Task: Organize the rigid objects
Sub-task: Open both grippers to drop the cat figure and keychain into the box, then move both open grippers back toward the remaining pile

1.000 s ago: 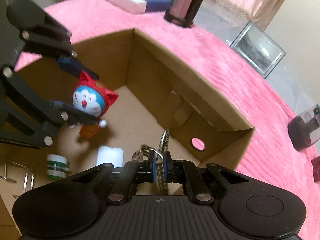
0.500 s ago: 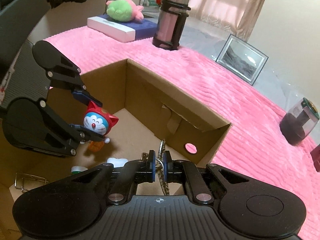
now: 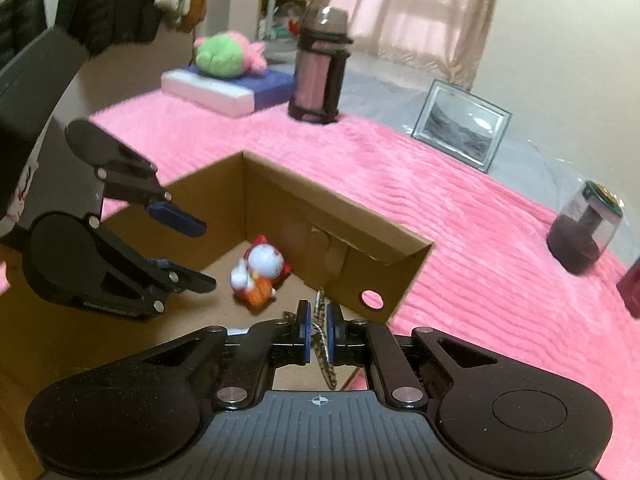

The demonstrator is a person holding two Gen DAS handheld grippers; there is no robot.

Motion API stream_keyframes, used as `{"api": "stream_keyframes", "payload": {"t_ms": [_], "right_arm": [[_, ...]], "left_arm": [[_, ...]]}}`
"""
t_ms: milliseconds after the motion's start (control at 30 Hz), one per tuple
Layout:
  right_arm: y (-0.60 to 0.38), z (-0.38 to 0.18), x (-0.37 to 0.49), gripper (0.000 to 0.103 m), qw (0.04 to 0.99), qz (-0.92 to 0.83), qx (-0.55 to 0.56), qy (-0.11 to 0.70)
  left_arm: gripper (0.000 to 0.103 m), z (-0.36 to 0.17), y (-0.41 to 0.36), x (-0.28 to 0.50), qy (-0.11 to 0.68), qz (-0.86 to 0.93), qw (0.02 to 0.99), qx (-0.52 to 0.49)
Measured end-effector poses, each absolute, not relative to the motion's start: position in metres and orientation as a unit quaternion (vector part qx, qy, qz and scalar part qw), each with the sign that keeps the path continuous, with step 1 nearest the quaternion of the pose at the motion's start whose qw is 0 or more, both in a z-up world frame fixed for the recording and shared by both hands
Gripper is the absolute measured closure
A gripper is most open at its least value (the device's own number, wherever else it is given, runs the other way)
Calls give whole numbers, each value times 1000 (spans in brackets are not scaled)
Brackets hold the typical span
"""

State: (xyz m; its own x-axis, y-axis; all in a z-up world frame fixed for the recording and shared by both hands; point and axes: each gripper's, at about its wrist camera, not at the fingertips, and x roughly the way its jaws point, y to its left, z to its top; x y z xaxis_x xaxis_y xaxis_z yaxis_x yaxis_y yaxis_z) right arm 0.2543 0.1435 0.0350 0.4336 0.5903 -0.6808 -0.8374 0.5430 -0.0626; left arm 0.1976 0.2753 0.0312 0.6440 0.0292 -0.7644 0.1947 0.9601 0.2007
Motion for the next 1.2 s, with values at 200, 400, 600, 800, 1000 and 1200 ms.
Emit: {"api": "stream_keyframes", "payload": {"t_ms": [200, 400, 600, 800, 1000, 1200], "right_arm": [[111, 59, 229, 101, 840, 432, -144, 294], [63, 79, 198, 101, 861, 418, -78, 280], [8, 86, 170, 101, 875, 391, -18, 285], [-37, 85, 144, 101, 889, 362, -8, 281], [-78, 75, 123, 101, 900, 330, 6, 284], [-128, 58, 107, 101, 910, 285, 29, 299]], "left_arm": [[63, 58, 258, 170, 387, -44, 916, 92], [64, 89, 233, 134, 351, -39, 935, 36], [64, 105, 196, 101, 330, -39, 943, 16], [64, 109, 165, 78, 314, -41, 948, -13], [64, 103, 131, 62, 306, -44, 951, -28], [64, 94, 93, 48, 299, -58, 952, -18]]}}
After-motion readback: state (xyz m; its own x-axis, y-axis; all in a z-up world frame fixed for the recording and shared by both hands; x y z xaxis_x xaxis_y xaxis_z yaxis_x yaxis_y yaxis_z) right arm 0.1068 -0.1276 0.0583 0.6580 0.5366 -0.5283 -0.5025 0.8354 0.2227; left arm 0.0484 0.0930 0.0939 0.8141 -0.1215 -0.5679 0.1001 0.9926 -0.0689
